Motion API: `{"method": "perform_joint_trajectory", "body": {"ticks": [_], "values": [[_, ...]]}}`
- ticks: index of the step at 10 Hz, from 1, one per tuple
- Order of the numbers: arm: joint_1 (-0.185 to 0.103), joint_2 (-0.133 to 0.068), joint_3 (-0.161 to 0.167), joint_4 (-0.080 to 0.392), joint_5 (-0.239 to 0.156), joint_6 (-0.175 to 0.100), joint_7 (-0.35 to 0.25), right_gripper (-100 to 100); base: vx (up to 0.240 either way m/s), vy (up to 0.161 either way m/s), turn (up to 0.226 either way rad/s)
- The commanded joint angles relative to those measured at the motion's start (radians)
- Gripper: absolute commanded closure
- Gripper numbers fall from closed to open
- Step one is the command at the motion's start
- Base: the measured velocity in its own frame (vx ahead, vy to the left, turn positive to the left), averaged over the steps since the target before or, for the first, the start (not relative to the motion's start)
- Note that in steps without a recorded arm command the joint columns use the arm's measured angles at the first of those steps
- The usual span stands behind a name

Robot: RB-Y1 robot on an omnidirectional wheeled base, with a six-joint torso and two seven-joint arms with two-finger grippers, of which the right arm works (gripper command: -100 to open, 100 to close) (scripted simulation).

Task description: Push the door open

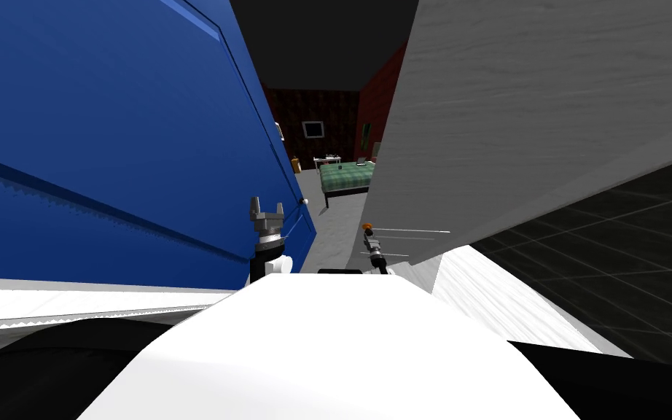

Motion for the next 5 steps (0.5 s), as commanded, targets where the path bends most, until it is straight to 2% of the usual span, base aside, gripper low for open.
{"method": "perform_joint_trajectory", "body": {"ticks": [1,4,5], "values": [[-0.011,-0.015,-0.013,0.001,-0.023,-0.008,-0.050,100,0.034,0.014,0.023],[-0.013,-0.022,-0.013,0.001,-0.051,-0.010,-0.125,100,0.047,-0.016,-0.022],[-0.004,-0.032,-0.019,0.001,-0.032,-0.012,-0.069,-100,-0.023,0.040,-0.034]]}}
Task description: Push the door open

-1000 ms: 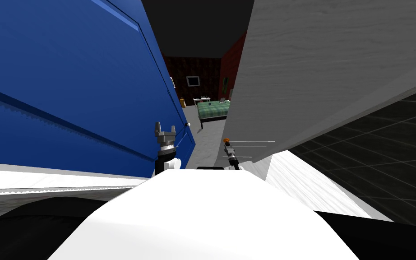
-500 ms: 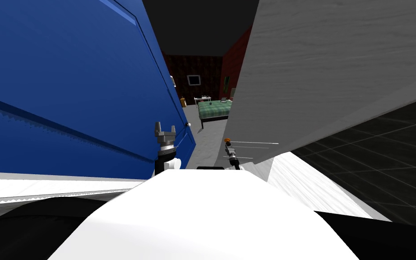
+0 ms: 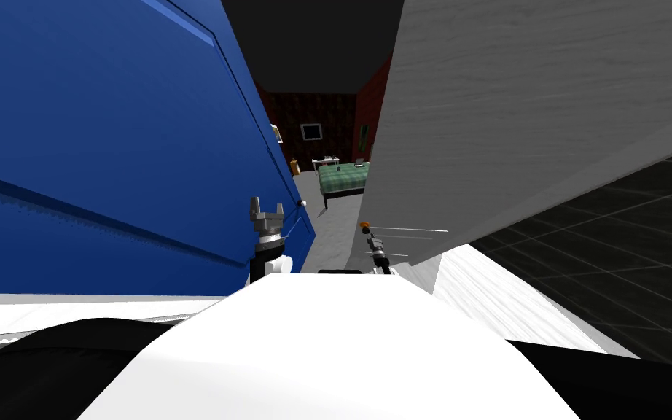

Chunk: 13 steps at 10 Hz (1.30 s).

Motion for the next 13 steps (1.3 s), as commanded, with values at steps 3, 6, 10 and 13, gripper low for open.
{"method": "perform_joint_trajectory", "body": {"ticks": [3,6,10,13], "values": [[0.031,-0.028,-0.018,-0.025,0.030,0.002,0.085,-100,-0.084,0.110,-0.043],[0.052,-0.042,-0.030,-0.042,0.049,0.003,0.137,-100,-0.079,0.126,-0.041],[0.081,-0.055,-0.048,-0.065,0.076,0.004,0.210,-100,-0.073,0.094,-0.037],[0.077,-0.054,-0.049,-0.061,0.071,0.004,0.205,-100,0.086,0.009,0.010]]}}
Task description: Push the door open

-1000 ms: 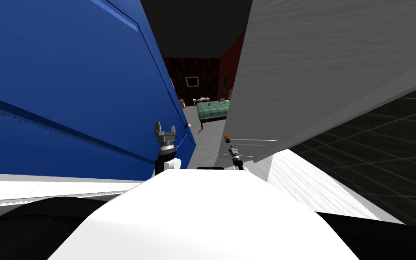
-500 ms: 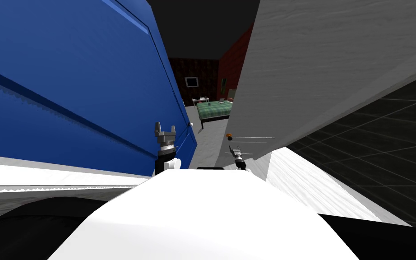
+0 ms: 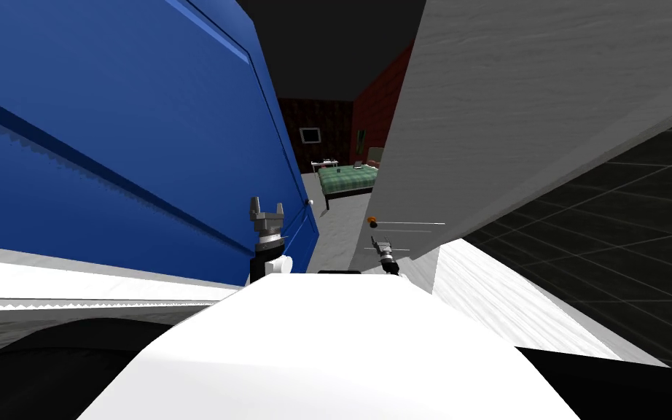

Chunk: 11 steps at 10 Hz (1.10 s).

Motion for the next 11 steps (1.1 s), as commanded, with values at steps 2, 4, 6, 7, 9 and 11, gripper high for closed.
{"method": "perform_joint_trajectory", "body": {"ticks": [2,4,6,7,9,11], "values": [[-0.005,0.003,-0.005,0.004,-0.002,-0.001,0.008,-100,0.193,-0.022,0.023],[-0.009,0.007,-0.010,0.008,-0.004,-0.001,0.014,-100,0.207,-0.019,0.027],[-0.012,0.012,-0.014,0.012,-0.006,-0.002,0.020,-100,0.210,-0.039,0.026],[-0.012,0.010,-0.013,0.012,-0.006,-0.002,0.018,-100,0.090,-0.006,0.007],[-0.012,0.010,-0.013,0.012,-0.006,-0.002,0.018,100,-0.022,0.003,0.007],[-0.012,0.010,-0.013,0.012,-0.006,-0.002,0.018,100,-0.021,0.001,-0.003]]}}
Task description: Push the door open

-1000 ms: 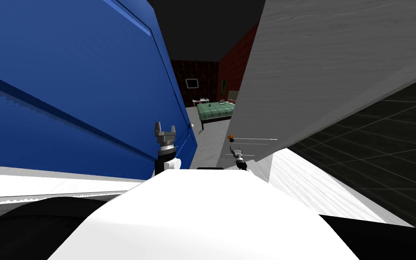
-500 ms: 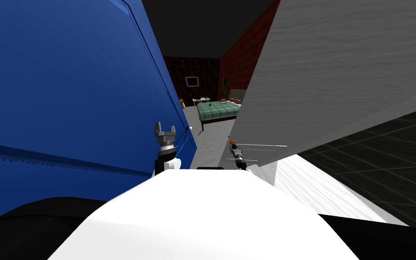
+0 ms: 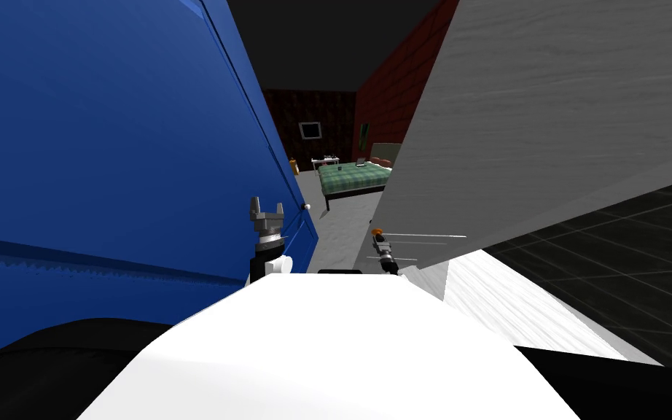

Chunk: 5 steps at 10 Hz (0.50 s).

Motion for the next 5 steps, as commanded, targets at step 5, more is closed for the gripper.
{"method": "perform_joint_trajectory", "body": {"ticks": [5], "values": [[-0.003,-0.001,0.007,0.006,-0.013,0.000,-0.063,100,0.011,0.002,-0.015]]}}
